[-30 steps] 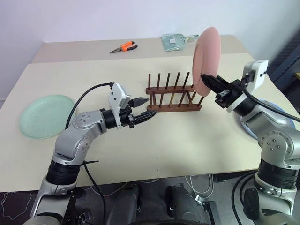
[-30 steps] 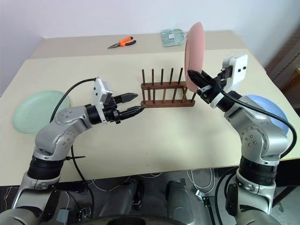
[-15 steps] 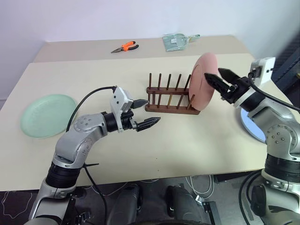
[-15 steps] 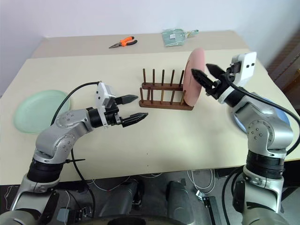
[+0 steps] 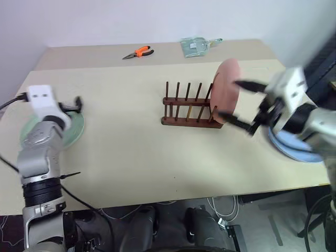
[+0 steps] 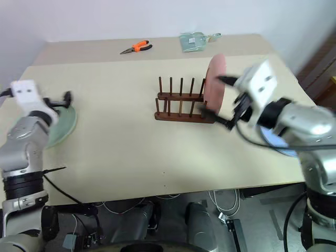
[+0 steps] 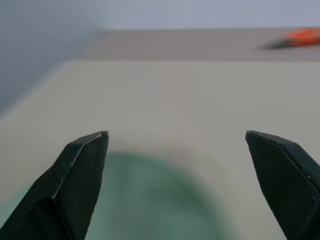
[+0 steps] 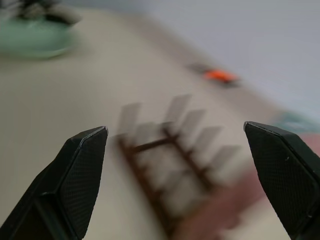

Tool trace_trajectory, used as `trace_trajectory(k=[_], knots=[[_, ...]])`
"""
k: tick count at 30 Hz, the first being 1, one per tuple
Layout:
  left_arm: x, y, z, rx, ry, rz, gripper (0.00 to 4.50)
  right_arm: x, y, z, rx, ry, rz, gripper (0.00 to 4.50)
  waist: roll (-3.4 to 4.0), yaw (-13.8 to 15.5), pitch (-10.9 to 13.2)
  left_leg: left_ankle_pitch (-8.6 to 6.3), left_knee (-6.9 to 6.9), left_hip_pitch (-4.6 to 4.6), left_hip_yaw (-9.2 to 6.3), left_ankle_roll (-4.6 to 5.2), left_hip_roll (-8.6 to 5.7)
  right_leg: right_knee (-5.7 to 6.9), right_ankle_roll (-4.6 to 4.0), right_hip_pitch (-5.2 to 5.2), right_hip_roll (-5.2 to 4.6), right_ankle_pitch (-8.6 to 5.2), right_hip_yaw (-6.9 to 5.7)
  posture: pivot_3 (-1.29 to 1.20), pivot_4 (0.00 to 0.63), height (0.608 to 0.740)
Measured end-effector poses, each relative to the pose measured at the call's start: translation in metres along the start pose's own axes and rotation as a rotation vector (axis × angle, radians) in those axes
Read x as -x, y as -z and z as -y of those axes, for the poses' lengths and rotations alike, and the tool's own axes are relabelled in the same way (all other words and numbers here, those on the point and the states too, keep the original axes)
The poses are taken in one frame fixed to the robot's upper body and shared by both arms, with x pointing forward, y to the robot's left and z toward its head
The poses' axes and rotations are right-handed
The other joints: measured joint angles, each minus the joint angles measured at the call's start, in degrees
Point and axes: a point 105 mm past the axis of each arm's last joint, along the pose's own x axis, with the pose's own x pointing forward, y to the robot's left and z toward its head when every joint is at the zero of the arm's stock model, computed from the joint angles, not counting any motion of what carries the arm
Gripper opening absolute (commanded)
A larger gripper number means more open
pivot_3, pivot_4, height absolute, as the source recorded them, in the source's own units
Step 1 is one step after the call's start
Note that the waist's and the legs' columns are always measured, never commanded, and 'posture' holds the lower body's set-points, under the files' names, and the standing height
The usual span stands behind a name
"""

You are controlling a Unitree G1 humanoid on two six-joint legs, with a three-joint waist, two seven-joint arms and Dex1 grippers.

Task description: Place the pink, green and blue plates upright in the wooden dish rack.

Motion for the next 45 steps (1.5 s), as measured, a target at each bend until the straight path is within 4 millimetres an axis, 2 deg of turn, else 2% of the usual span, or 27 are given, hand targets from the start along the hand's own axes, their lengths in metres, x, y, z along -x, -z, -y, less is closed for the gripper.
trace_trajectory(k=[3,5,7,10,11,14,19,21,23,24,27,29,31,34,38,41,45], knots=[[0.014,0.014,-0.049,0.05,-0.239,-0.051,4.5,-0.016,0.014,-0.013,0.014,-0.054,-0.034,4.46,-0.08,0.04,-0.04,-0.14,0.03,0.01,0.0,-0.1,-0.03,-0.14,0.01,-0.07,-0.02,0.01,-0.01,0.0,0.15,0.719],[0.024,0.028,-0.065,0.101,-0.318,-0.106,4.5,-0.024,0.02,-0.02,0.007,-0.081,-0.035,4.46,-0.13,0.36,-0.03,-0.14,0.04,0.01,-0.02,-0.11,-0.04,-0.13,0.17,-0.07,-0.02,0.1,-0.05,0.0,0.15,0.719],[0.036,0.044,-0.066,0.211,-0.337,-0.175,4.5,-0.029,0.022,-0.021,0.008,-0.093,-0.026,4.46,-0.16,0.62,-0.04,-0.14,0.07,0.01,-0.02,-0.11,-0.05,-0.14,0.21,-0.06,-0.03,0.13,-0.06,0.0,0.15,0.719],[0.046,0.07,-0.046,0.345,-0.265,-0.3,4.5,-0.033,0.024,-0.017,0.028,-0.089,-0.028,4.46,-0.18,1.33,-0.05,-0.15,0.09,0.02,-0.03,-0.12,-0.04,-0.13,0.21,-0.06,0.0,0.13,-0.06,0.0,0.15,0.719],[0.049,0.078,-0.041,0.396,-0.253,-0.334,3.99,-0.035,0.024,-0.017,0.036,-0.093,-0.023,4.5,-0.21,1.4,-0.07,-0.15,0.08,0.02,-0.03,-0.12,-0.04,-0.13,0.21,-0.06,0.01,0.13,-0.07,0.0,0.15,0.719],[0.053,0.079,-0.044,0.5,-0.281,-0.334,2.74,-0.038,0.024,-0.019,0.042,-0.099,-0.009,4.5,-0.21,1.44,-0.08,-0.15,0.05,0.04,-0.03,-0.13,-0.03,-0.12,0.22,-0.06,0.02,0.14,-0.07,0.0,0.15,0.719],[0.049,0.081,-0.043,0.58,-0.288,-0.337,0.1,-0.04,0.023,-0.019,0.034,-0.091,-0.003,4.5,-0.23,1.54,-0.09,-0.14,0.06,0.05,-0.03,-0.14,-0.04,-0.12,0.21,-0.05,0.03,0.14,-0.07,0.0,0.15,0.719],[0.04,0.066,-0.037,0.6,-0.226,-0.275,0.04,-0.04,0.025,-0.018,0.025,-0.088,-0.013,4.5,-0.24,1.63,-0.09,-0.14,0.07,0.04,-0.04,-0.15,-0.04,-0.12,0.2,-0.04,0.03,0.14,-0.09,0.0,0.15,0.719],[0.031,0.047,-0.021,0.595,-0.117,-0.205,0.04,-0.039,0.025,-0.017,0.05,-0.072,-0.023,4.5,-0.25,1.67,-0.09,-0.14,0.08,0.04,-0.03,-0.15,-0.07,-0.14,0.18,-0.02,0.0,0.13,-0.08,0.0,0.15,0.719],[0.026,0.033,-0.005,0.59,-0.035,-0.164,0.04,-0.04,0.025,-0.015,0.083,-0.053,-0.031,4.5,-0.3,1.76,-0.08,-0.14,0.09,0.03,-0.04,-0.15,-0.07,-0.14,0.14,-0.02,0.0,0.11,-0.09,0.0,0.15,0.719],[0.018,-0.022,0.043,0.514,0.203,-0.021,0.04,-0.046,0.02,-0.017,0.176,-0.035,-0.025,4.5,-0.43,1.44,-0.07,-0.14,0.05,0.01,-0.01,-0.16,-0.07,-0.16,0.15,0.05,0.02,0.13,-0.07,0.0,0.15,0.719],[0.02,-0.062,0.078,0.419,0.361,0.073,0.04,-0.057,0.008,-0.019,0.252,-0.019,0.017,4.5,-0.44,1.18,-0.06,-0.1,0.0,-0.01,0.03,-0.22,-0.07,-0.08,0.2,0.03,0.06,0.15,-0.02,0.0,0.15,0.719],[0.031,-0.094,0.119,0.333,0.518,0.152,0.04,-0.07,-0.007,-0.02,0.358,0.009,0.063,4.5,-0.42,1.02,-0.05,-0.06,-0.06,0.0,0.07,-0.28,-0.07,-0.02,0.21,-0.02,0.08,0.16,-0.02,0.0,0.15,0.719],[0.049,-0.111,0.17,0.236,0.693,0.184,0.04,-0.091,-0.025,-0.009,0.536,0.095,0.084,4.5,-0.43,0.65,-0.06,0.15,-0.08,0.0,0.07,-0.6,-0.08,0.02,0.22,-0.03,0.12,0.16,-0.03,0.0,0.15,0.719],[0.058,-0.109,0.197,0.217,0.76,0.154,0.04,-0.109,-0.012,-0.004,0.69,0.13,0.026,4.5,-0.48,-0.09,-0.02,0.25,-0.08,0.0,0.06,-0.57,-0.09,0.09,0.24,-0.05,0.14,0.17,-0.03,0.0,0.15,0.719],[0.07,-0.112,0.213,0.232,0.81,0.15,0.0,-0.12,0.005,0.001,0.766,0.147,-0.039,3.55,-0.47,-0.15,0.0,0.29,-0.08,0.0,0.06,-0.53,-0.09,0.13,0.25,-0.08,0.18,0.17,-0.03,0.0,0.15,0.719],[0.073,-0.109,0.217,0.258,0.809,0.121,0.0,-0.12,0.011,0.006,0.847,0.167,-0.065,1.48,-0.47,-0.22,0.0,0.32,-0.08,0.0,0.05,-0.55,-0.09,0.17,0.25,-0.09,0.25,0.17,-0.03,0.0,0.15,0.719]])
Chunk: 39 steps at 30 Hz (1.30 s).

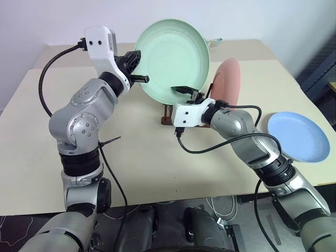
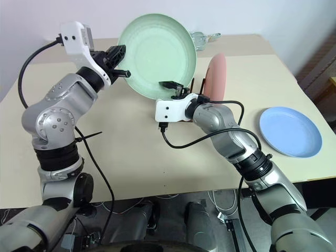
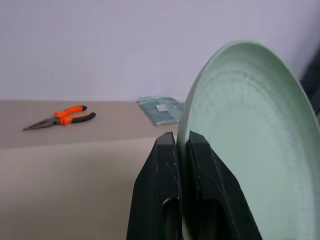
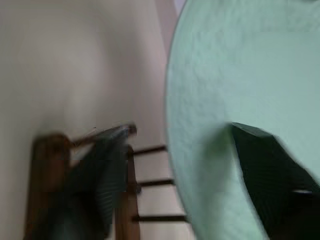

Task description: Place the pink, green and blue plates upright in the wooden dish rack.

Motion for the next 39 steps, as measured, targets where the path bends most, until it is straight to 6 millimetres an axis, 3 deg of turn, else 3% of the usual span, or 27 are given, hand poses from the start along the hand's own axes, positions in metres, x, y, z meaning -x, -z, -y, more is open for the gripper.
trace_trajectory(k=[1,3,5,8,11,13,15,17,20,23,33,37,39], knots=[[0.0,0.001,-0.001,0.001,-0.006,-0.003,0.0,0.0,0.0,0.0,0.013,0.001,-0.001,0.95,0.0,0.0,0.0,0.0,0.0,0.0,0.0,0.0,0.0,0.02,0.0,0.0,0.0,0.0,0.0,0.0,0.15,0.719],[0.003,0.002,-0.007,0.018,-0.023,-0.002,0.69,0.001,0.0,0.001,0.036,0.014,0.002,0.02,0.0,0.0,0.0,0.01,0.01,0.0,0.0,-0.01,0.0,0.05,0.0,-0.01,0.01,0.0,0.0,0.0,0.15,0.719],[0.004,0.0,-0.007,0.065,-0.01,0.016,1.45,0.001,-0.001,0.002,0.057,0.023,0.008,0.0,-0.02,0.03,0.01,0.01,0.03,0.0,-0.01,-0.01,0.0,0.06,0.0,-0.01,0.02,0.0,0.0,0.0,0.15,0.719],[0.005,-0.009,-0.003,0.111,0.017,0.077,2.99,0.002,0.006,0.004,0.057,0.039,-0.018,0.0,-0.04,0.23,0.03,0.01,0.06,0.0,-0.02,-0.02,-0.03,0.05,0.0,0.03,-0.01,0.0,-0.01,0.0,0.15,0.719],[0.009,-0.034,-0.024,0.115,-0.081,0.222,2.99,0.008,0.009,0.009,-0.054,0.118,-0.012,0.0,-0.05,0.17,0.03,0.03,0.02,0.01,-0.03,-0.05,-0.02,0.06,0.0,0.01,0.01,0.0,0.0,0.0,0.15,0.719],[0.017,-0.04,-0.057,0.056,-0.223,0.276,2.99,0.016,0.004,0.017,-0.215,0.206,0.034,0.0,-0.02,-0.2,0.02,0.05,-0.11,0.1,0.0,-0.09,0.01,0.12,0.0,-0.02,0.06,0.0,0.06,0.0,0.15,0.719],[0.028,-0.025,-0.087,-0.069,-0.33,0.245,2.99,0.026,-0.002,0.029,-0.398,0.285,0.094,0.0,0.01,-0.46,0.02,0.06,-0.18,0.17,0.01,-0.09,0.01,0.23,-0.02,-0.05,0.07,-0.01,0.1,0.0,0.15,0.719],[0.043,0.014,-0.103,-0.309,-0.308,0.108,2.99,0.043,-0.006,0.042,-0.704,0.378,0.181,0.0,0.03,-0.76,0.02,0.05,-0.28,0.17,-0.01,-0.07,0.02,0.28,-0.05,-0.1,0.05,-0.02,0.12,0.0,0.15,0.719],[0.048,0.075,-0.076,-0.399,-0.08,-0.054,2.99,0.056,-0.01,0.047,-1.032,0.395,0.271,0.0,0.04,0.24,0.05,-0.23,-0.19,0.11,-0.13,0.08,-0.02,0.15,-0.22,-0.09,-0.17,-0.05,0.08,0.0,0.15,0.719],[0.055,0.105,-0.044,-0.374,0.131,-0.113,2.99,0.058,-0.02,0.04,-1.254,0.326,0.333,0.0,0.11,0.05,0.08,-0.26,-0.23,0.12,-0.2,0.1,0.04,-0.09,-0.48,-0.09,-0.17,-0.02,0.05,0.0,0.15,0.719],[0.059,0.111,-0.012,-0.326,0.292,-0.097,2.99,0.058,-0.003,0.03,-1.398,0.332,0.219,0.0,0.22,-0.03,0.05,-0.01,-0.77,0.13,-0.16,0.09,0.05,-0.04,-0.48,-0.3,-0.12,-0.03,0.06,0.0,0.15,0.719],[0.06,0.11,-0.01,-0.324,0.299,-0.092,3.07,0.053,0.006,0.017,-1.475,0.283,0.152,1.55,0.22,-0.01,0.05,0.0,-0.74,0.14,-0.16,0.1,0.05,-0.04,-0.52,-0.26,-0.12,-0.05,0.05,0.0,0.15,0.719],[0.06,0.11,-0.009,-0.324,0.299,-0.093,3.07,0.052,0.01,0.015,-1.486,0.282,0.129,2.62,0.22,-0.01,0.05,0.0,-0.75,0.13,-0.16,0.11,0.05,-0.04,-0.52,-0.26,-0.11,-0.05,0.05,0.0,0.15,0.719]])
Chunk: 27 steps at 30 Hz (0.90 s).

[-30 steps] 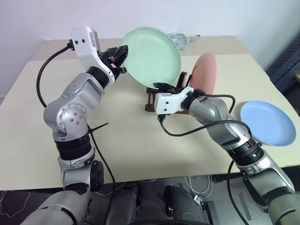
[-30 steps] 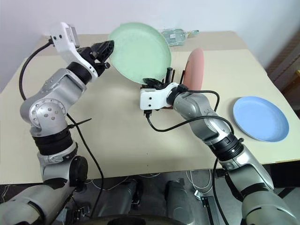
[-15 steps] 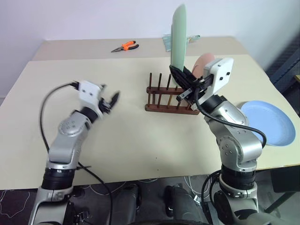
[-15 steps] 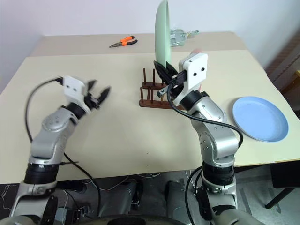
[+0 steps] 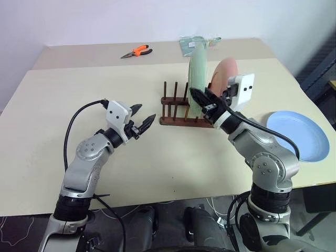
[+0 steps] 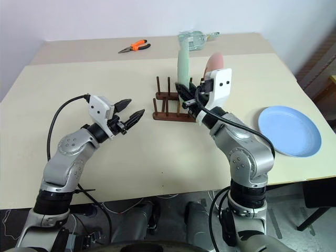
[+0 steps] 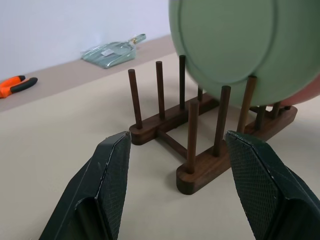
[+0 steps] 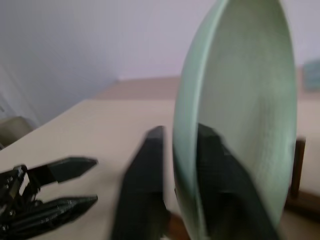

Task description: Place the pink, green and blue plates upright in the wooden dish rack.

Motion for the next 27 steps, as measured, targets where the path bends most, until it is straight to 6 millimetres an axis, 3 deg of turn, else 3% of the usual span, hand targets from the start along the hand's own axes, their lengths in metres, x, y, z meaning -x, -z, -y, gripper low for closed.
trace_trajectory(k=[3,9,15,19,22,27], knots=[[0.0,0.001,0.001,0.002,0.001,-0.006,3.07,0.001,-0.004,0.004,0.032,0.015,0.0,4.12,0.0,0.01,0.0,0.0,0.0,0.0,0.0,0.01,0.0,-0.01,0.01,0.0,0.0,0.0,0.0,0.0,0.15,0.719],[-0.001,0.003,0.005,0.005,0.015,-0.01,3.07,0.006,-0.022,0.004,0.344,-0.03,-0.035,4.12,0.02,0.11,0.02,0.01,0.05,-0.01,0.02,0.02,-0.01,-0.04,0.0,0.06,0.0,-0.01,-0.04,0.0,0.15,0.719],[-0.003,0.002,0.008,0.005,0.038,-0.008,3.07,0.033,-0.054,-0.009,0.542,-0.156,-0.021,4.12,0.0,0.17,0.02,0.0,0.07,0.0,-0.01,0.04,0.02,-0.16,0.0,0.16,-0.01,-0.02,-0.06,0.0,0.15,0.719],[-0.009,0.002,0.017,0.0,0.11,-0.013,3.07,0.085,-0.071,0.03,0.526,-0.061,-0.113,4.32,-0.01,1.67,0.03,-0.12,0.21,-0.05,-0.05,0.26,0.01,-0.45,-0.02,0.38,-0.07,-0.04,-0.18,0.0,0.15,0.719],[-0.013,0.003,0.032,0.004,0.199,-0.016,3.07,0.127,-0.054,0.068,0.501,0.1,-0.281,4.32,0.01,1.91,0.0,-0.2,0.34,-0.08,-0.01,0.38,0.0,-0.48,-0.01,0.45,-0.12,-0.05,-0.15,0.0,0.15,0.719],[-0.026,-0.005,0.072,0.034,0.383,0.023,3.07,0.172,0.006,0.119,0.533,0.348,-0.583,4.32,0.19,1.37,-0.07,-0.22,0.64,-0.07,0.1,0.38,0.11,-0.43,0.0,0.48,-0.08,-0.06,-0.12,0.0,0.15,0.719]])
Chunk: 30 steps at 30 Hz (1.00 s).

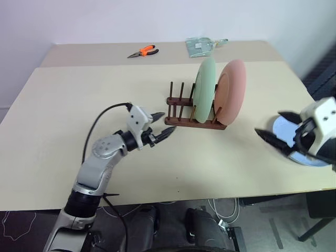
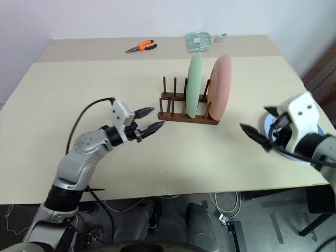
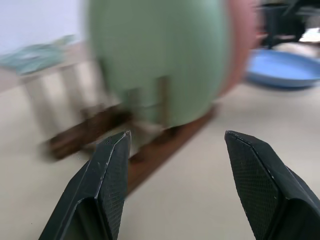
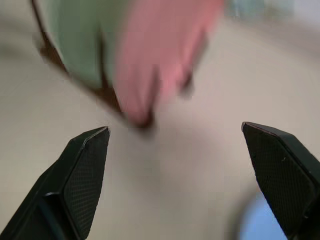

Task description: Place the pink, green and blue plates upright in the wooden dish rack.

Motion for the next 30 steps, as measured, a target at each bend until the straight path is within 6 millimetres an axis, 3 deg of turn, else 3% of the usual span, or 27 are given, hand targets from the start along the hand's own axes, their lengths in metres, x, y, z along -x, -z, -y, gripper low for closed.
trace_trajectory(k=[3,4,6,8,13,17,18,20,21,22,23,25,27,30], knots=[[-0.005,-0.001,0.008,0.004,0.042,0.007,3.07,-0.008,0.032,0.009,0.013,0.086,-0.116,4.32,0.09,0.03,-0.04,0.0,0.07,0.01,0.0,0.0,0.02,0.01,0.0,0.03,0.01,-0.01,-0.01,0.0,0.15,0.719],[-0.007,0.0,0.011,0.008,0.054,0.009,3.07,-0.012,0.046,0.011,0.018,0.113,-0.165,4.1,0.11,0.18,-0.04,0.0,0.08,0.0,0.01,0.0,0.02,0.01,0.0,0.03,0.01,-0.01,-0.02,0.0,0.15,0.719],[-0.008,0.0,0.012,0.01,0.059,0.01,3.07,-0.017,0.062,0.011,0.024,0.142,-0.212,3.48,0.14,0.24,-0.02,0.0,0.09,-0.04,0.01,0.01,0.01,0.01,0.01,0.0,0.01,-0.02,-0.02,0.0,0.15,0.719],[-0.008,-0.001,0.012,0.007,0.058,0.011,3.07,-0.024,0.075,0.016,0.047,0.179,-0.25,2.53,0.2,0.26,-0.02,0.0,0.11,-0.05,0.03,0.02,0.0,0.01,0.02,0.0,0.01,-0.02,-0.01,0.0,0.15,0.719],[-0.005,0.001,0.008,0.0,0.043,-0.002,3.07,-0.03,0.082,0.028,0.124,0.238,-0.274,0.02,0.24,0.3,-0.03,-0.01,0.13,-0.05,0.03,0.03,0.0,0.02,0.03,0.01,0.03,-0.02,-0.02,0.0,0.15,0.719],[0.0,0.002,0.002,-0.007,0.008,-0.009,3.07,-0.036,0.061,0.036,0.186,0.279,-0.205,0.02,0.25,0.2,-0.02,-0.01,0.13,-0.05,0.03,0.03,0.0,0.04,0.04,0.01,0.04,-0.02,-0.02,0.0,0.15,0.719],[0.002,0.003,-0.002,-0.01,-0.016,-0.014,3.07,-0.038,0.047,0.038,0.193,0.287,-0.159,0.02,0.32,0.02,0.02,-0.01,0.14,-0.05,0.06,0.03,0.0,0.07,0.04,-0.03,0.05,-0.02,0.01,0.0,0.15,0.719],[0.005,0.002,-0.01,-0.015,-0.063,-0.012,3.07,-0.041,-0.002,0.042,0.171,0.308,0.025,0.02,0.53,-0.3,0.08,0.0,0.16,-0.04,0.09,0.03,0.0,0.15,0.06,-0.06,0.06,-0.01,0.03,0.0,0.15,0.719],[0.007,0.002,-0.013,-0.021,-0.084,-0.008,3.07,-0.04,-0.032,0.042,0.132,0.302,0.146,0.02,0.55,-0.39,0.07,0.0,0.15,-0.02,0.09,0.03,0.01,0.17,0.08,-0.05,0.08,-0.02,0.03,0.0,0.15,0.719],[0.009,0.002,-0.019,-0.026,-0.115,-0.004,3.07,-0.036,-0.075,0.041,0.057,0.279,0.326,0.02,0.63,-0.76,0.13,0.0,0.17,-0.04,0.08,0.03,0.02,0.18,0.09,-0.06,0.1,-0.02,0.02,0.0,0.15,0.719],[0.009,0.003,-0.022,-0.03,-0.138,-0.003,3.07,-0.023,-0.116,0.038,0.029,0.249,0.491,0.02,0.73,-0.91,0.15,0.0,0.17,-0.05,0.06,0.04,0.01,0.19,0.12,-0.06,0.09,-0.04,0.01,0.0,0.15,0.719],[0.011,0.005,-0.029,-0.047,-0.172,-0.001,3.07,0.007,-0.173,0.025,-0.002,0.164,0.741,0.02,0.62,-0.7,0.14,-0.03,0.15,-0.07,-0.13,0.05,0.01,0.19,0.19,0.01,0.08,-0.06,-0.15,0.0,0.15,0.719],[0.019,0.01,-0.045,-0.078,-0.251,-0.009,3.07,0.035,-0.211,0.001,-0.096,-0.022,0.955,0.02,0.58,-0.34,0.12,-0.09,0.14,-0.08,-0.16,0.12,0.0,0.17,0.31,0.02,0.05,0.02,-0.18,0.0,0.15,0.719],[0.043,0.013,-0.085,-0.133,-0.436,-0.024,3.07,0.056,-0.242,-0.051,-0.29,-0.397,1.141,0.02,0.58,-0.4,0.13,-0.11,0.14,-0.1,-0.15,0.14,-0.01,0.21,0.29,-0.06,-0.01,0.04,-0.14,0.0,0.15,0.719]])
